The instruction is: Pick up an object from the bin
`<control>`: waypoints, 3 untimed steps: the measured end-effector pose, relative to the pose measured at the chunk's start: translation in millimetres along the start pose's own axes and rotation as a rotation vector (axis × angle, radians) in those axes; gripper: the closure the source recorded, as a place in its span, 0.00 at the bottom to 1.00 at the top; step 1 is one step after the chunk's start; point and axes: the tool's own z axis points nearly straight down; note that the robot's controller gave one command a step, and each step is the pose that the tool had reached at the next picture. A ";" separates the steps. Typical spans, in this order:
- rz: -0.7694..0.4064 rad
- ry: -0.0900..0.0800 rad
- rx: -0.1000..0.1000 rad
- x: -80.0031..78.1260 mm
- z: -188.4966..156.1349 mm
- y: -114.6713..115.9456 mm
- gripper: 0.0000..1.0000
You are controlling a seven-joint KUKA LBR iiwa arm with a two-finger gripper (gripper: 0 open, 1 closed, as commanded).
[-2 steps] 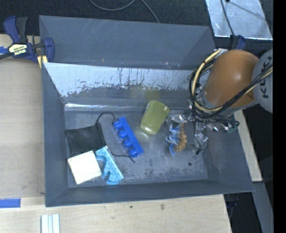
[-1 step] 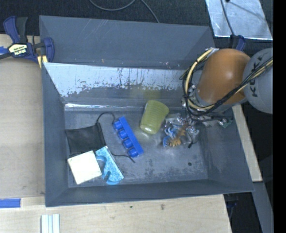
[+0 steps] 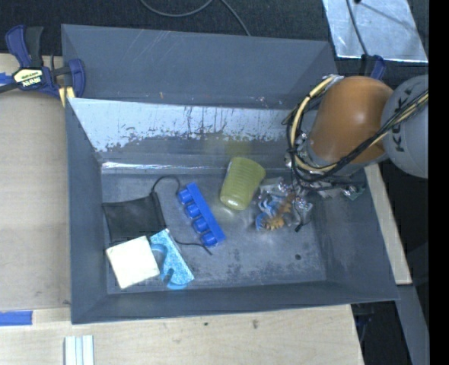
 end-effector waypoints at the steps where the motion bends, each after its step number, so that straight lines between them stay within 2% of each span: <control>1: 0.000 0.000 -0.001 0.4 -3.3 0.6 1.00; 3: 0.001 -0.001 -0.001 0.4 -24.6 0.8 1.00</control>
Offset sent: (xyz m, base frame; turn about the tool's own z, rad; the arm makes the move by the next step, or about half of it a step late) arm 0.0000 -0.0001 0.0340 0.0000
